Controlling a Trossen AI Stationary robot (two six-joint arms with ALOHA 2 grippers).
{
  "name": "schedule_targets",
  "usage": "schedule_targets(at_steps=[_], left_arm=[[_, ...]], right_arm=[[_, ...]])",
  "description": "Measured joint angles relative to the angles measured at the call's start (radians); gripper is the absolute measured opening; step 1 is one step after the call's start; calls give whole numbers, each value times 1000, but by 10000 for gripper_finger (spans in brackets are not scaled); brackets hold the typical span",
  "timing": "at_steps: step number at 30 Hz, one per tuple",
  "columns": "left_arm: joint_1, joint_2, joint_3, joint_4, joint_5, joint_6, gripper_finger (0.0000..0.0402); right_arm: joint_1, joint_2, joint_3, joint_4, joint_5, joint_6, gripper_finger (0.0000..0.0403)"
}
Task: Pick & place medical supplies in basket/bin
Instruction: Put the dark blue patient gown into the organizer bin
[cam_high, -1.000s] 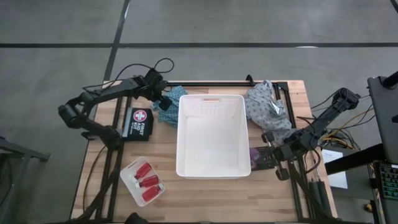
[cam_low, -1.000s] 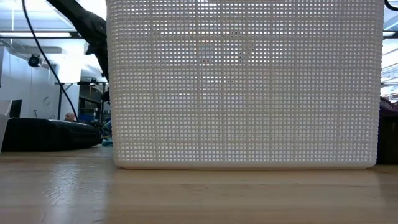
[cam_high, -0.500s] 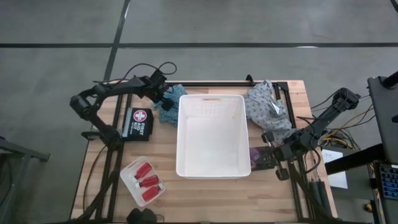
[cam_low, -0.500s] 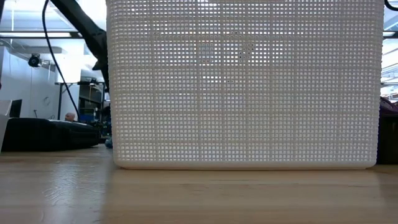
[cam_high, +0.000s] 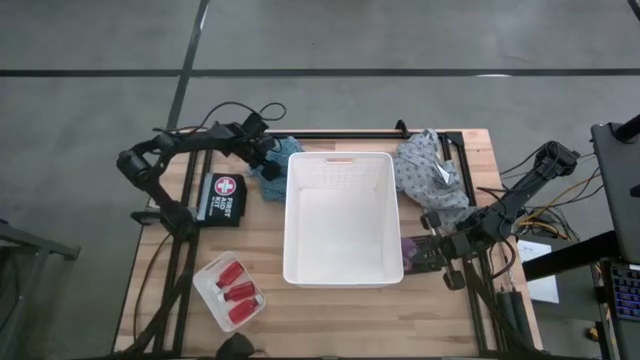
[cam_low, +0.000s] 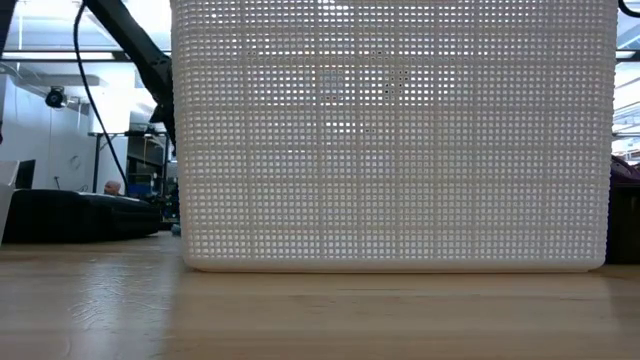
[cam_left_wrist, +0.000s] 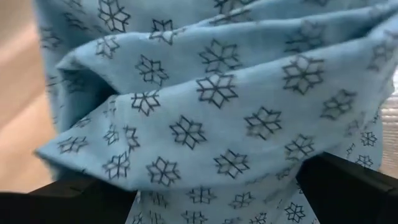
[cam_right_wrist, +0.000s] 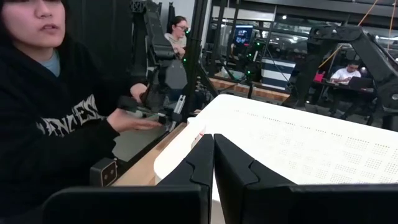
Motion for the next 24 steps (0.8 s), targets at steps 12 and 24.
schedule_targets(at_steps=[12, 24], left_arm=[[4, 142, 18, 74, 203, 13, 395], [2, 116, 9, 79, 199, 7, 348]], right_arm=[[0, 0, 0, 0, 0, 0, 8], [0, 0, 0, 0, 0, 0, 8]])
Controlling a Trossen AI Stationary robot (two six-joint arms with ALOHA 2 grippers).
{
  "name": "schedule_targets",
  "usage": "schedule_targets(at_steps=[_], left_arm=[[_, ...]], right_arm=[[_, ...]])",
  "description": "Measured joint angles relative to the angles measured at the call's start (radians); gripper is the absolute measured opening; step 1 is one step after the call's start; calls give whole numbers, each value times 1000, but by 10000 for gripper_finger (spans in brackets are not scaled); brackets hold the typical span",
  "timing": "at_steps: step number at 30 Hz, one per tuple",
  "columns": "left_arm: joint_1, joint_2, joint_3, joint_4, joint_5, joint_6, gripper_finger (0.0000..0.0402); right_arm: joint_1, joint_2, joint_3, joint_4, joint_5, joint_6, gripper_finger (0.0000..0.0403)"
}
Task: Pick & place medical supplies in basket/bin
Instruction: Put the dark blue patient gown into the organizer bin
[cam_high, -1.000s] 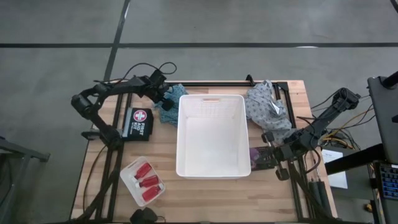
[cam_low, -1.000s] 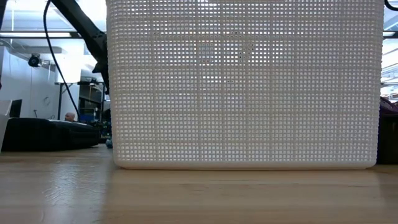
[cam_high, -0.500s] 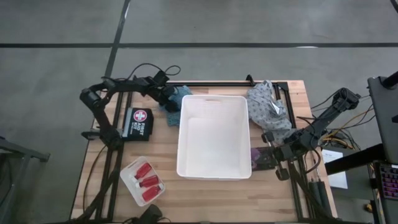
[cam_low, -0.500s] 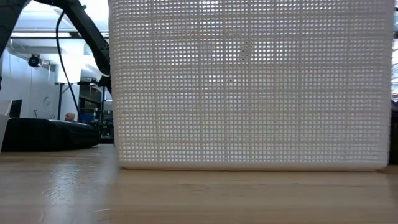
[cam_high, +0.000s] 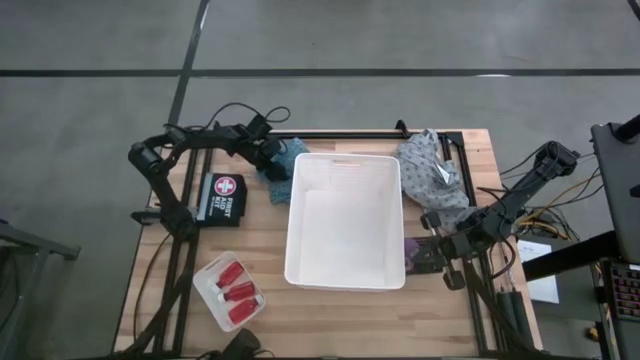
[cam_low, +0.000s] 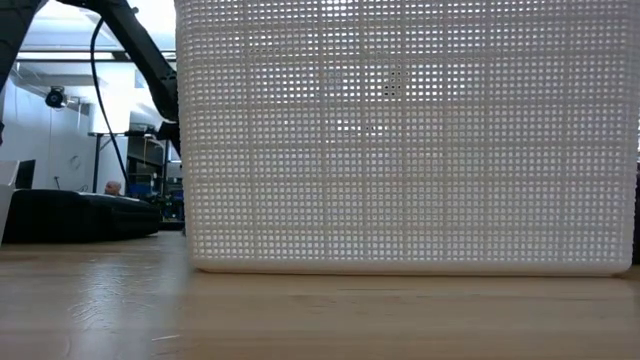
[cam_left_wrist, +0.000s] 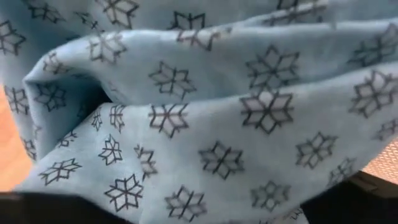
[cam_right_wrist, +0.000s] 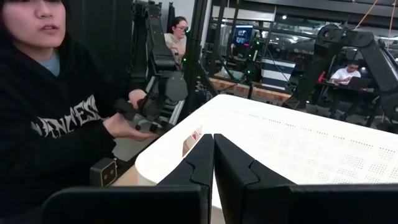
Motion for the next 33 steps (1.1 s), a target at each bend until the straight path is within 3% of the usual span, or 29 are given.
schedule_targets(at_steps=[18, 25, 33], left_arm=[[-1, 0, -5, -3, 73, 9, 54], [1, -32, -5, -9, 66, 9, 48], [2, -206, -8, -44, 6, 8, 48]], right_arm=[[0, 0, 0, 0, 0, 0, 8], [0, 0, 0, 0, 0, 0, 8], [0, 0, 0, 0, 0, 0, 8]])
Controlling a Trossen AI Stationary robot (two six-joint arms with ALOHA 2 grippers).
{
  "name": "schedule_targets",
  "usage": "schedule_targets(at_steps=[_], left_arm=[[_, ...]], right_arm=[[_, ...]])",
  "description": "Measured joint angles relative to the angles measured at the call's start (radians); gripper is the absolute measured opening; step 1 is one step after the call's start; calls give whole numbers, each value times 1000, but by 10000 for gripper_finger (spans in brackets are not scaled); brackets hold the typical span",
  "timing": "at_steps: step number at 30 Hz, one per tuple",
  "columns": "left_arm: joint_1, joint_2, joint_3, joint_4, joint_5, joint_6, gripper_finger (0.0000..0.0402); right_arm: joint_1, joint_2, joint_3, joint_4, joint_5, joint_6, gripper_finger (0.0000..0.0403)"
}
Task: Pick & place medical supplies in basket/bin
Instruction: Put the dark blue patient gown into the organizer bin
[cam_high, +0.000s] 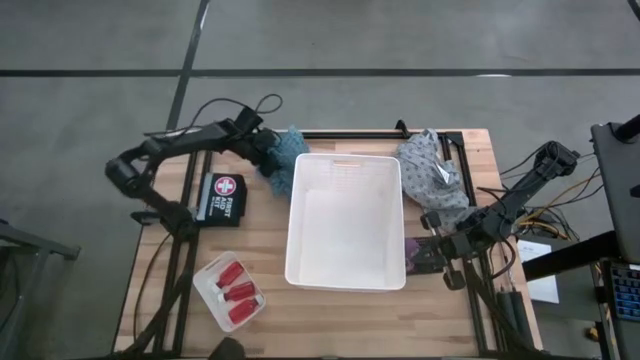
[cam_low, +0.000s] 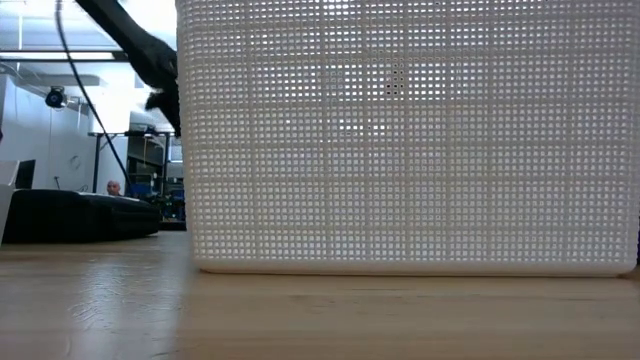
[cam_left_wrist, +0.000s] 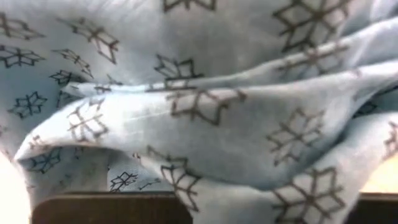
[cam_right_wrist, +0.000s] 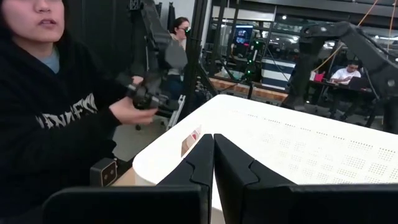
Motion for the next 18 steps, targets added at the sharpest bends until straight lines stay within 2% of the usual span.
schedule_targets(at_steps=[11, 18], left_arm=[[-5, -329, -1, -89, -157, -39, 48], [-34, -484, -1, -89, -199, -50, 48]], right_arm=[[0, 0, 0, 0, 0, 0, 8], [0, 0, 0, 0, 0, 0, 8]])
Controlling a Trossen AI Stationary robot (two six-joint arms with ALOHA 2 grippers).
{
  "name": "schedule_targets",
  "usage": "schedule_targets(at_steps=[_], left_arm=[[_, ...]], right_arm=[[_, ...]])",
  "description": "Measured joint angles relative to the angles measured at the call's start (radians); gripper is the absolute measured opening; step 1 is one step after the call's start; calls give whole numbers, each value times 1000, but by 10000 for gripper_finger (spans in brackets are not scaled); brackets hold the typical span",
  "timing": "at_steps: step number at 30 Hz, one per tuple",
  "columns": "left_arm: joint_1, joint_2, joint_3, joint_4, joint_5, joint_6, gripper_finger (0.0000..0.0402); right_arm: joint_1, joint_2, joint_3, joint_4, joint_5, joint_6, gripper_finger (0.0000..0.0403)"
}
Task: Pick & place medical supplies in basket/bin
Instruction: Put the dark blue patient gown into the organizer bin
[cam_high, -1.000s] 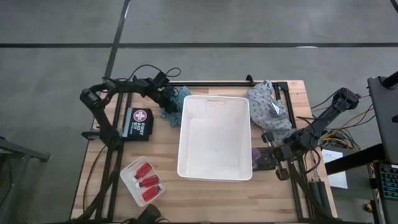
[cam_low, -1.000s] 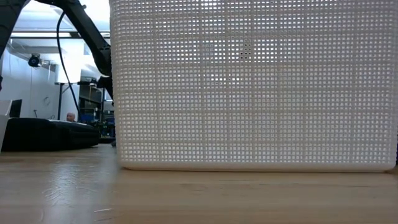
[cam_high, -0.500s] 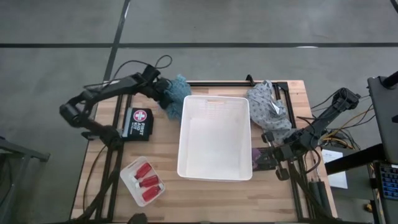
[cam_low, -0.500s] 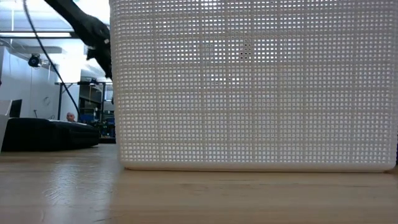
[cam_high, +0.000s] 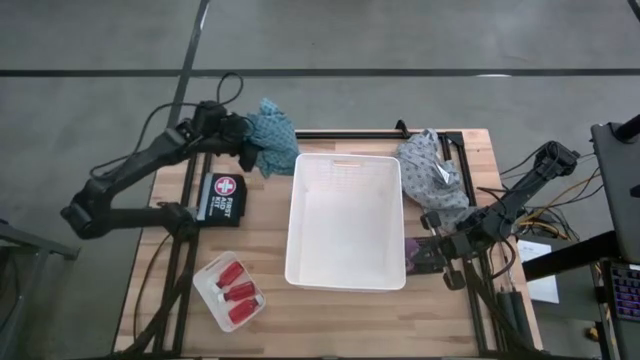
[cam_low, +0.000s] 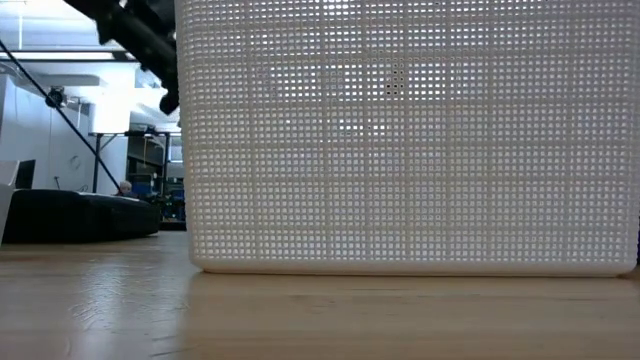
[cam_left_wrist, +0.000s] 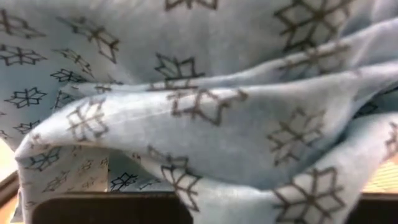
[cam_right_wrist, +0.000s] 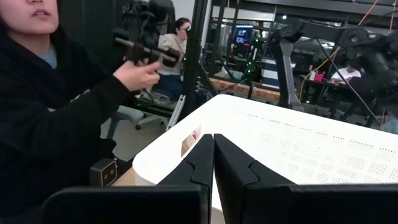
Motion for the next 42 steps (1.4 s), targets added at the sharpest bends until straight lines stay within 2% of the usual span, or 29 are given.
schedule_targets(at_steps=[14, 25, 28, 34, 37, 42], left_arm=[[-148, -241, 0, 79, -43, 46, 56], [-416, -306, 0, 172, -87, 183, 57], [-517, -286, 0, 209, -135, 221, 58], [-700, -186, 28, 247, -355, 248, 58], [-743, -99, 88, 212, -424, 248, 58], [-745, 93, 244, 85, -436, 247, 58]], right_arm=[[0, 0, 0, 0, 0, 0, 8], [0, 0, 0, 0, 0, 0, 8], [0, 0, 0, 0, 0, 0, 8], [0, 0, 0, 0, 0, 0, 8], [0, 0, 0, 0, 0, 0, 8], [0, 0, 0, 0, 0, 0, 8]])
